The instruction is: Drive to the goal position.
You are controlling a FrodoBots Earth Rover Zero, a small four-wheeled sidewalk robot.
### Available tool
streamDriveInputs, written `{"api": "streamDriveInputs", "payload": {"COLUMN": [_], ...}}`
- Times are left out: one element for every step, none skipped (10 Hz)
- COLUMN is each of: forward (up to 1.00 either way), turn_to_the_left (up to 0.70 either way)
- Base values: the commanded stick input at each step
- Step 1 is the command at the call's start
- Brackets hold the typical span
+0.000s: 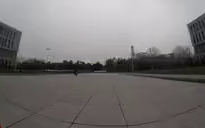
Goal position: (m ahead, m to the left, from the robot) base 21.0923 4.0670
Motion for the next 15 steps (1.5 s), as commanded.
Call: {"api": "streamDriveInputs", "payload": {"forward": [0.70, 0.70, 0.70, 0.70, 0.70, 0.70, 0.70, 0.70, 0.70, 0.70, 0.70, 0.70, 0.70, 0.70, 0.70], "turn_to_the_left": [-0.01, -0.01, -0.01, -0.01, -0.01, -0.01, -0.01, -0.01, -0.01, -0.01, -0.01, -0.01, -0.01, -0.01, -0.01]}}
